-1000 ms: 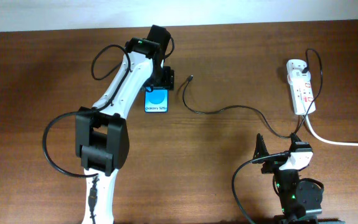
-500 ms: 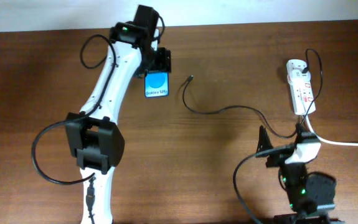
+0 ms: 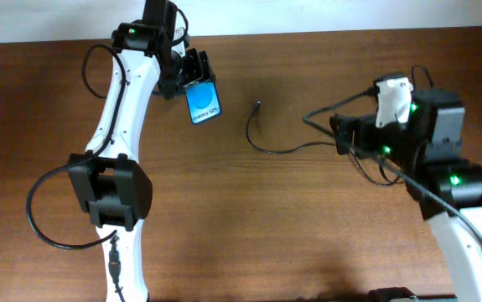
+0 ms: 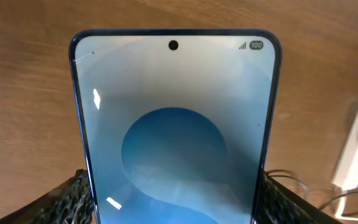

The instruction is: Plug charger to phone and switch on socket

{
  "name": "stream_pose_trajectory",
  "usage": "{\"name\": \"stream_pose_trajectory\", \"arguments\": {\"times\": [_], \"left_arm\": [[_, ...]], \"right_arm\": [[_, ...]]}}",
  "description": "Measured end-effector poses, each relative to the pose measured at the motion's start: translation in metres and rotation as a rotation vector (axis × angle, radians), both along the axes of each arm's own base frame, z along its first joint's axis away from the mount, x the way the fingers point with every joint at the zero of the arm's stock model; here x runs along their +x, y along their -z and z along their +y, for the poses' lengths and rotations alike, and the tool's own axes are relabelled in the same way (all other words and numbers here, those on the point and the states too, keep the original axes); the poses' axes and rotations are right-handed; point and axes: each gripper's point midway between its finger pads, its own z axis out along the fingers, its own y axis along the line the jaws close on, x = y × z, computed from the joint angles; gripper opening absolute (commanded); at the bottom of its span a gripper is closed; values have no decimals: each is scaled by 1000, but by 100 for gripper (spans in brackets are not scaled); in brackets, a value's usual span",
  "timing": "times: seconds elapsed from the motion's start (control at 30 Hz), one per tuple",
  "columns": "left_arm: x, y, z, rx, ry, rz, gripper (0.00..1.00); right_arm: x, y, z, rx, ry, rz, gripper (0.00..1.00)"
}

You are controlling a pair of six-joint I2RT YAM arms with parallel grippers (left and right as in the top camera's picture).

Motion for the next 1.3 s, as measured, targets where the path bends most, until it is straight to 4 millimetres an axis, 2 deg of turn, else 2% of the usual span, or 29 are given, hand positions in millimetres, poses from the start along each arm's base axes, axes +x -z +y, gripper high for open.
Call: {"name": "stream_pose_trajectory", "arguments": {"times": [0.23, 0.37, 0.53, 0.67, 0.83, 1.03, 1.3], "left_arm": [[-18, 3, -4, -83, -183, 161, 0], [-29, 4, -5, -114, -281, 255, 0], [-39, 2, -14, -186, -369, 355, 0], [-53, -2, -21, -243, -456, 475, 0], [-59, -18, -36, -400, -491, 594, 0], [-65, -49, -51, -622, -446, 724, 0], [-70, -75, -65, -780, -380, 801, 0]], "right_arm": [[-3, 11, 27, 139, -97, 85, 99], [3, 21, 38, 225, -107, 147, 91], [14, 41, 41, 318, -39, 247, 91], [17, 45, 41, 347, -3, 274, 91], [19, 45, 38, 347, 20, 272, 91], [19, 45, 37, 356, 39, 278, 91], [19, 46, 37, 357, 41, 279, 91]]}}
